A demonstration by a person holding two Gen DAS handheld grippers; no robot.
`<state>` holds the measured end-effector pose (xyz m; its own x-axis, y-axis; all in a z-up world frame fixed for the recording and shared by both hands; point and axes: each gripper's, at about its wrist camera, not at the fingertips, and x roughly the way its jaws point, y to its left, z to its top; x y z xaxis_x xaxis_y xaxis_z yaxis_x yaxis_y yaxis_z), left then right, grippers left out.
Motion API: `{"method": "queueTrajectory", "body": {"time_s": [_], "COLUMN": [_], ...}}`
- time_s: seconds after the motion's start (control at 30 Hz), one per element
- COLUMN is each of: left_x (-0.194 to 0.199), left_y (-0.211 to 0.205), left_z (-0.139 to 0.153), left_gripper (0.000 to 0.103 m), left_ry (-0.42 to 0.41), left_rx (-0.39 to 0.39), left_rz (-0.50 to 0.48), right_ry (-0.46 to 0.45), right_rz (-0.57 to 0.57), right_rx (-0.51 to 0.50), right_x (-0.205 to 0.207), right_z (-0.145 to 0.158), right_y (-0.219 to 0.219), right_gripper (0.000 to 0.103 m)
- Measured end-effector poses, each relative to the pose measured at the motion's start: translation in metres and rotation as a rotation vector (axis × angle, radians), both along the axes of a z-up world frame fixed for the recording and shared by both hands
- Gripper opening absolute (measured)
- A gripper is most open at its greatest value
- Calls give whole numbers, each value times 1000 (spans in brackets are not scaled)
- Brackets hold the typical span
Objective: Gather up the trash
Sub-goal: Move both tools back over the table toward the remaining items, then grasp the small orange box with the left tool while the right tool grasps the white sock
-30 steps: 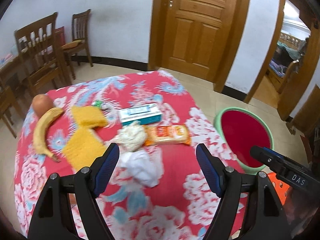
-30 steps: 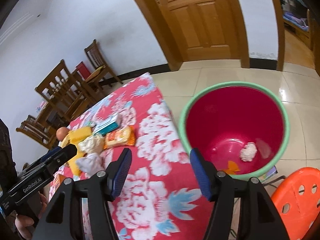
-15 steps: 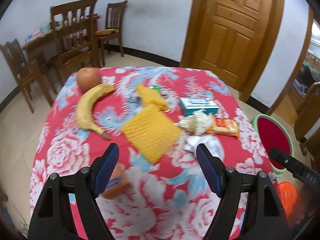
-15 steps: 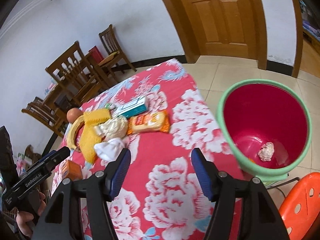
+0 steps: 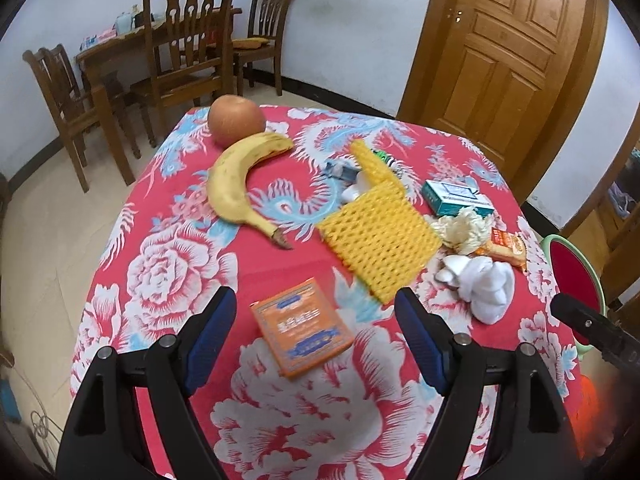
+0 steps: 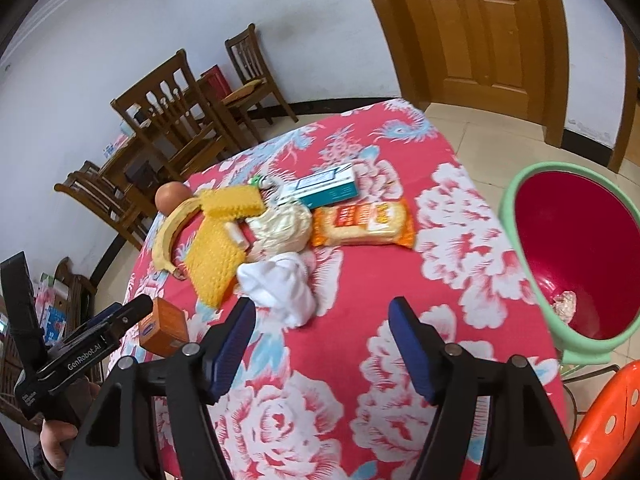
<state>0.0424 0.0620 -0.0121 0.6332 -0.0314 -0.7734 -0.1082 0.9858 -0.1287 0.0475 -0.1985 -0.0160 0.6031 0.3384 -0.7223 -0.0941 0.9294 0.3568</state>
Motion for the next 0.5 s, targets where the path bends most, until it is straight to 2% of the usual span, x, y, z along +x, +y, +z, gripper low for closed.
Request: {"method": "queueTrajectory", "body": {"time_s": [0.5], "left_x": [4], "left_y": [10], "left_z": [-23], "left_gripper": [81], "left_ry": [58], "left_rx": [-27], "left_rz": [13], "right_ry": [52], "right_rz": [89], "right_rx": [-39], "right_x": [23], "right_z": [-23], "right_y": [41], "right_gripper": [72]}}
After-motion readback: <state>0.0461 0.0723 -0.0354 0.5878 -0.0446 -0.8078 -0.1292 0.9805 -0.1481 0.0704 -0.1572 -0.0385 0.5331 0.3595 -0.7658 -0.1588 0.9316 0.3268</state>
